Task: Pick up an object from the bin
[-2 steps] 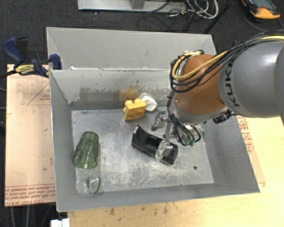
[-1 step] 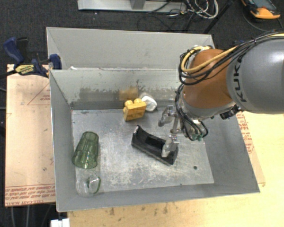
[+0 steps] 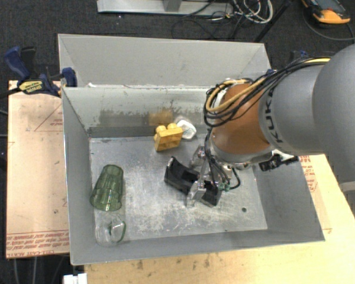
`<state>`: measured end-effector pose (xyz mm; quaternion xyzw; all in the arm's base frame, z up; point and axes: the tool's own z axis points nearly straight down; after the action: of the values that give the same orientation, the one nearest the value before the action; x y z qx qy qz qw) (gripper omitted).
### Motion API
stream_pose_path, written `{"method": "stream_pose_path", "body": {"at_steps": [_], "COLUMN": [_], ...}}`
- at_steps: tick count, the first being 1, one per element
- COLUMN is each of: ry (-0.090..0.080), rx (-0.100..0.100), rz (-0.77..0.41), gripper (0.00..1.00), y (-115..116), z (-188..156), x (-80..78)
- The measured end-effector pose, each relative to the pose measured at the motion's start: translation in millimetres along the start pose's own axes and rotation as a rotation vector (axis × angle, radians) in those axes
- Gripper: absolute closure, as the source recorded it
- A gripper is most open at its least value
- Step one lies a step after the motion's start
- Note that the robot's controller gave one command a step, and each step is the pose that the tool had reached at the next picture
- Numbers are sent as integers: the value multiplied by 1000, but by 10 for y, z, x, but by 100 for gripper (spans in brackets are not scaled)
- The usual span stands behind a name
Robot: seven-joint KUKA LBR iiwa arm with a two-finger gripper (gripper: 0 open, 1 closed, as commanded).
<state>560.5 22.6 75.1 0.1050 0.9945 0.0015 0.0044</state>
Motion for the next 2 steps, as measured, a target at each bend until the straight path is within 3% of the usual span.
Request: {"method": "stream_pose_path", "body": {"at_steps": [1,2], "ry": [5,5], "rx": [1,1], "rz": [-1,0], "gripper": [100,100], "y": [-14,-14], "z": [-75,-75], "x": [-9,-9]}}
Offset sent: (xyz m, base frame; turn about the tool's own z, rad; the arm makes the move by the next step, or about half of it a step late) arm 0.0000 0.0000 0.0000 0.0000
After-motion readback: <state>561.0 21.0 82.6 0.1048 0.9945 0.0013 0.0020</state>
